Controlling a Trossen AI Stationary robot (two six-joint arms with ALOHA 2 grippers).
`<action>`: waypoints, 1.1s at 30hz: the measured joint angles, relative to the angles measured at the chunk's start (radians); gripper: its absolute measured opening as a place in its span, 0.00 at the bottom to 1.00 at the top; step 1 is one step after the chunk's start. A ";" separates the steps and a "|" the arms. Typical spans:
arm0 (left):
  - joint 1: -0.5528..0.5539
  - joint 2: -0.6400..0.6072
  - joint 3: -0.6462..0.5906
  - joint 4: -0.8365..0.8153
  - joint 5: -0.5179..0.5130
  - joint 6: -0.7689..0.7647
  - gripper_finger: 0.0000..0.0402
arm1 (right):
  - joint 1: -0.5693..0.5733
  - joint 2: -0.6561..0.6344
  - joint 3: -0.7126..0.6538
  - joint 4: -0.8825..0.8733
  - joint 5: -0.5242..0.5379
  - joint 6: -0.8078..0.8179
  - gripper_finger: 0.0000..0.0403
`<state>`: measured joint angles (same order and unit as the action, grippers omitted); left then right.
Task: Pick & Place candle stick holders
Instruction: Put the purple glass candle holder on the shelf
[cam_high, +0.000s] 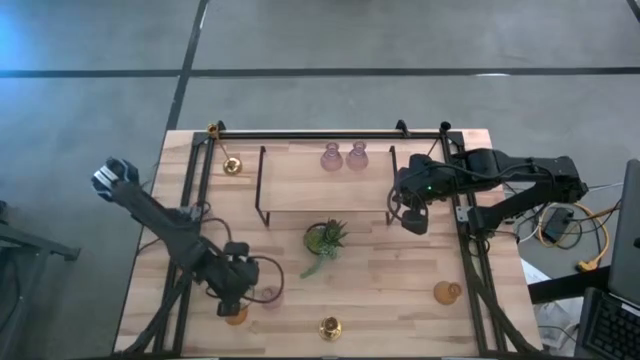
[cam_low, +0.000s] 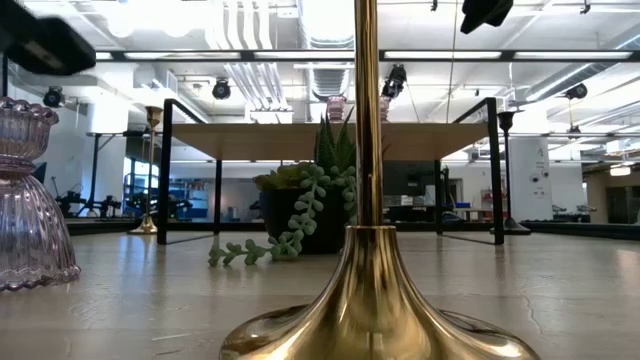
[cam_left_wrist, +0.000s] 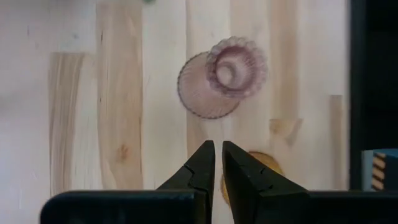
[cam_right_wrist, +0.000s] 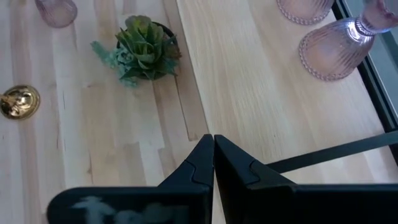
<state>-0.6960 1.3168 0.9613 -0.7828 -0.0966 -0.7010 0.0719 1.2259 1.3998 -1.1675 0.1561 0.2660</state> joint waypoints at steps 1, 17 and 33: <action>0.000 0.015 -0.001 0.006 -0.003 -0.002 0.09 | 0.000 0.000 0.000 0.000 0.000 -0.001 0.02; -0.006 0.143 -0.036 0.136 -0.001 -0.005 0.37 | 0.000 0.000 -0.003 0.006 0.001 0.001 0.02; -0.005 0.140 -0.237 0.599 -0.026 0.077 0.61 | 0.000 0.000 -0.003 0.020 0.001 -0.012 0.02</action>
<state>-0.7013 1.4563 0.7247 -0.1839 -0.1228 -0.6243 0.0719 1.2263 1.3964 -1.1477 0.1572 0.2539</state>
